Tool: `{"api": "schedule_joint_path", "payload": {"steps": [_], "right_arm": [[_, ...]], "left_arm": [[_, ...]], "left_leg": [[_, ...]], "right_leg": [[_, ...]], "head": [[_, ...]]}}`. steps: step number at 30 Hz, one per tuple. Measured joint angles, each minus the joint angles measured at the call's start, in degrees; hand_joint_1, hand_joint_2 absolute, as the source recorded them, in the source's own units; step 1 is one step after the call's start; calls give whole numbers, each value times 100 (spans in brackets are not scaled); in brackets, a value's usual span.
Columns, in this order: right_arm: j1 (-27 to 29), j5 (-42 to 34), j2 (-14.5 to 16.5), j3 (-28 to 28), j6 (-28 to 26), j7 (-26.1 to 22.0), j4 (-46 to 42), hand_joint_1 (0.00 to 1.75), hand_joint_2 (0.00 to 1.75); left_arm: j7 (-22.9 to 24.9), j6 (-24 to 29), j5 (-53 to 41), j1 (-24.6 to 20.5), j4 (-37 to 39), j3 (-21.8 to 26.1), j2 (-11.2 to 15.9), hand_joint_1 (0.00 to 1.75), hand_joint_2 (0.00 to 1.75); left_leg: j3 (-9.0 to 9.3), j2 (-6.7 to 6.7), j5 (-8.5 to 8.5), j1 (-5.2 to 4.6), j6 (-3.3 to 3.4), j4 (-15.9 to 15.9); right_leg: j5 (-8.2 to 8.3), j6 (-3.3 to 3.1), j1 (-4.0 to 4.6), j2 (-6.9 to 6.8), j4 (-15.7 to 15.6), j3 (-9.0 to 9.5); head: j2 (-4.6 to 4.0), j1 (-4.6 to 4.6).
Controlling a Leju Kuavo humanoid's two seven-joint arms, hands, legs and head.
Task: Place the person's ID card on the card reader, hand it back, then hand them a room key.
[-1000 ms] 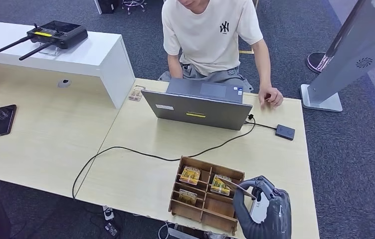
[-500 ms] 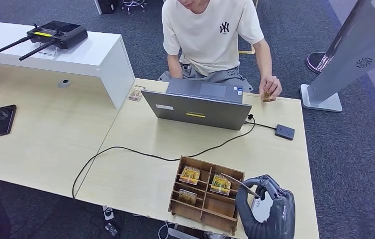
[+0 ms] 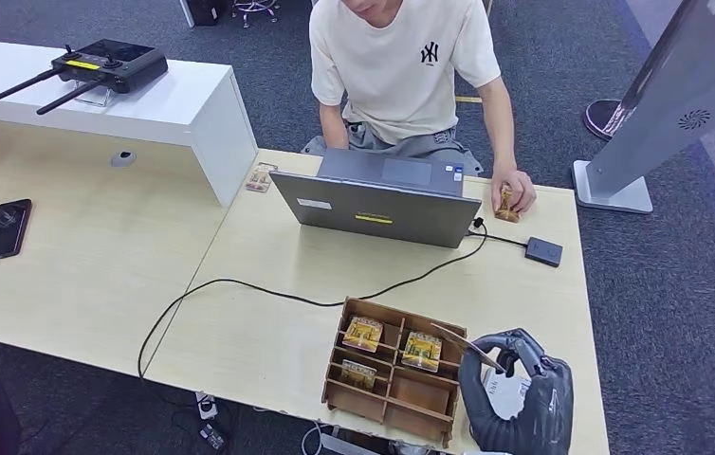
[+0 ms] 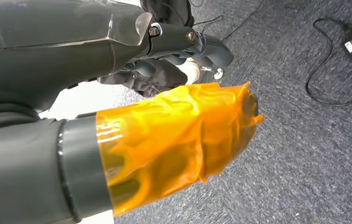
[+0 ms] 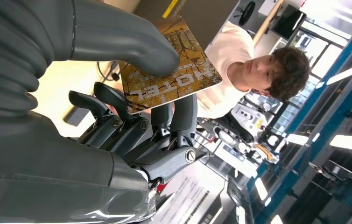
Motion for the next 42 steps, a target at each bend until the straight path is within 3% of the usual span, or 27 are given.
{"api": "schedule_joint_path", "payload": {"steps": [5,14,23,42], "right_arm": [[-666,286,196,-545,642,-24,198,175,175],[-2076,1340,375,-937,1239,804,1186,175,175],[-2999,2321,360,-1309,1456,1394,2364,175,175],[-3746,3795,320,-1528,1193,1816,3862,175,175]], "left_arm": [[52,724,0,-436,845,-530,316,0,0],[120,1578,0,-1320,2523,-1360,667,0,0],[180,1341,0,-1829,3088,-2028,792,0,0],[225,823,38,-2196,3111,-2724,887,0,0]], "left_leg": [[1,0,10,1,-7,0],[0,0,31,1,-8,1],[-1,-3,32,0,-7,3],[-3,-4,32,1,-7,4]], "right_leg": [[10,-9,0,0,3,1],[23,-8,0,0,6,0],[24,-8,0,-1,5,-2],[25,-8,0,0,9,-5]], "head": [[0,-1],[0,-1],[0,-1],[0,-1]]}}
